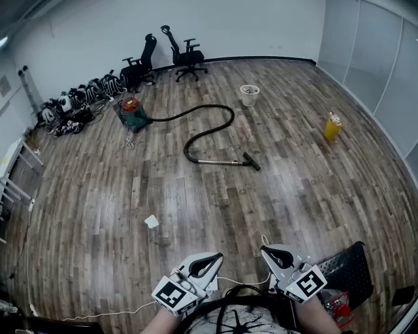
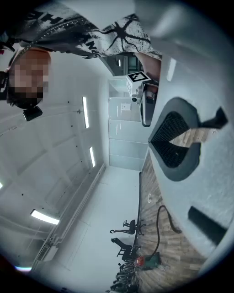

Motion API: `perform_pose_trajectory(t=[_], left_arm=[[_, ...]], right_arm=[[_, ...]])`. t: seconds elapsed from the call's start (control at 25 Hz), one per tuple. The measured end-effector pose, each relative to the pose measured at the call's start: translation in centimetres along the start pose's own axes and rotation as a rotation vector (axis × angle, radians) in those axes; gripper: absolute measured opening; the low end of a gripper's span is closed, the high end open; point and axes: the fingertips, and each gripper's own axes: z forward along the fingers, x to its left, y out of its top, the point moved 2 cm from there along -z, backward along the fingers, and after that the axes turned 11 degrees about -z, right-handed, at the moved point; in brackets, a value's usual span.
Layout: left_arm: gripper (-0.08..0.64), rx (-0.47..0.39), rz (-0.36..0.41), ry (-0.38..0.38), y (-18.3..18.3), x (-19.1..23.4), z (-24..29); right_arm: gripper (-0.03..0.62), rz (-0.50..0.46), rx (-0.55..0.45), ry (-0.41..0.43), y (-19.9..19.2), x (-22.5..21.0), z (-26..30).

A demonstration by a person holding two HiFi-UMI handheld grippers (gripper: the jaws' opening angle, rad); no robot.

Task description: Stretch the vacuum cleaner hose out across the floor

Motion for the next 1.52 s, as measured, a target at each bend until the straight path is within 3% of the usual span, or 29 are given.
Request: perform_pose_trajectory(t=[0.52,0.64,0.76,0.96,1.12,1.28,1.52], left_arm=[[0.003,-0.040,-0.011,-0.026,0.4,1.7,-0.3],[0.003,0.008,-0.015,-0.017,-0.2,2.1,-0.7],[0.003,-0.012,0.008,-0.032,0.0,2.5,-0.6],[0.003,-0.048,0.008,-0.043,0.2,3.0,-0.4],[0.003,0.018,0.005,-0.030,-1.2,3.4,0.4],[0.003,-0.045,0.019,-0.047,-0.2,4.0,1.7],[0.003,0.047,-0.016,0.009,-0.3,8.1,5.2]], right_arm=[[0.005,0.021,0.009,0.007,-0.1,-0.1,1.9],[0.005,0.056,0.001,-0.004,0.0,-0.2,2.2],[0.006,0.094,-0.025,-0.028,0.2,-0.8,2.4],[0.006,0.057,-0.003,-0.017,0.3,-0.5,2.6],[0.006,0.045,0.005,-0.014,0.1,-1.3,2.5],[0.006,0.030,0.025,-0.001,-0.3,-2.1,3.2],[0.006,0.032,0.044,0.035,-2.5,-6.4,5.9]])
